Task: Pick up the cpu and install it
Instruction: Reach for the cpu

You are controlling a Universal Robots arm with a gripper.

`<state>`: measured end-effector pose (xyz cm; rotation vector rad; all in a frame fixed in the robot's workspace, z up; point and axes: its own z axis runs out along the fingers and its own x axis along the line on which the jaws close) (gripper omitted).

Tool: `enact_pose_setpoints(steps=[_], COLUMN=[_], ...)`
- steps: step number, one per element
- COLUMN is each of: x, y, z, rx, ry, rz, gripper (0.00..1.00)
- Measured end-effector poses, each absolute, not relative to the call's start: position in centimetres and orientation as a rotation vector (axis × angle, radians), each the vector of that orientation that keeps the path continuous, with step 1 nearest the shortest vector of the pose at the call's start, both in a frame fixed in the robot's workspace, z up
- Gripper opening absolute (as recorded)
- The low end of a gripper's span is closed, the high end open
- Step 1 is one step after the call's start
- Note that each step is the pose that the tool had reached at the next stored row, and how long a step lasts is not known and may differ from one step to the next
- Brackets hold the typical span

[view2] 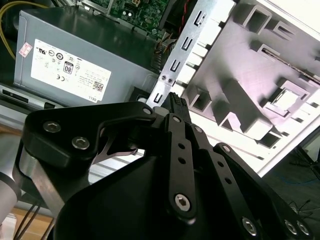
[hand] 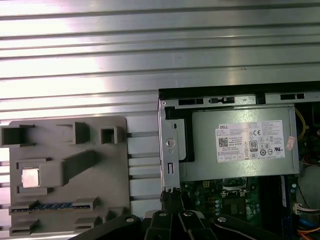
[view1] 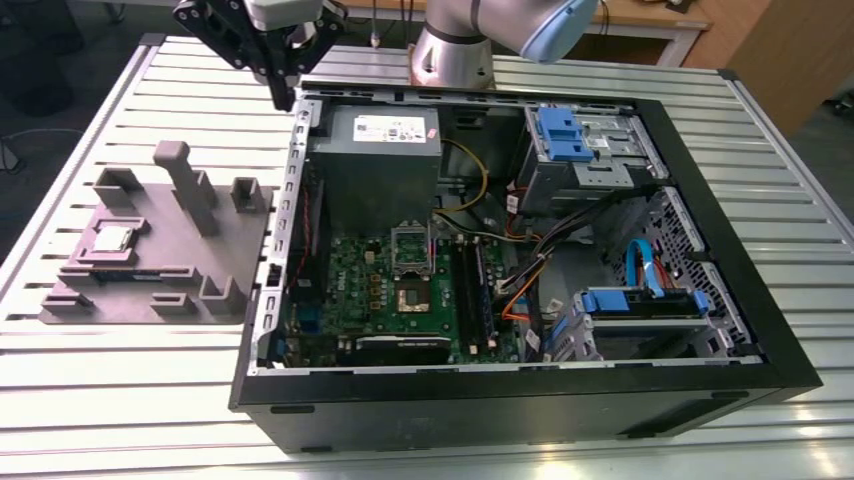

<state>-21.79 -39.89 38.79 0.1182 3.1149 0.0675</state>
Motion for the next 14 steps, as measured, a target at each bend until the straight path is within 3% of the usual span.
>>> enact_pose_setpoints(steps=[14], x=[-22.09], y=[-39.89], z=[38.79], rx=[0.118], ry=[3.115], rz=[0.068], gripper=[0.10])
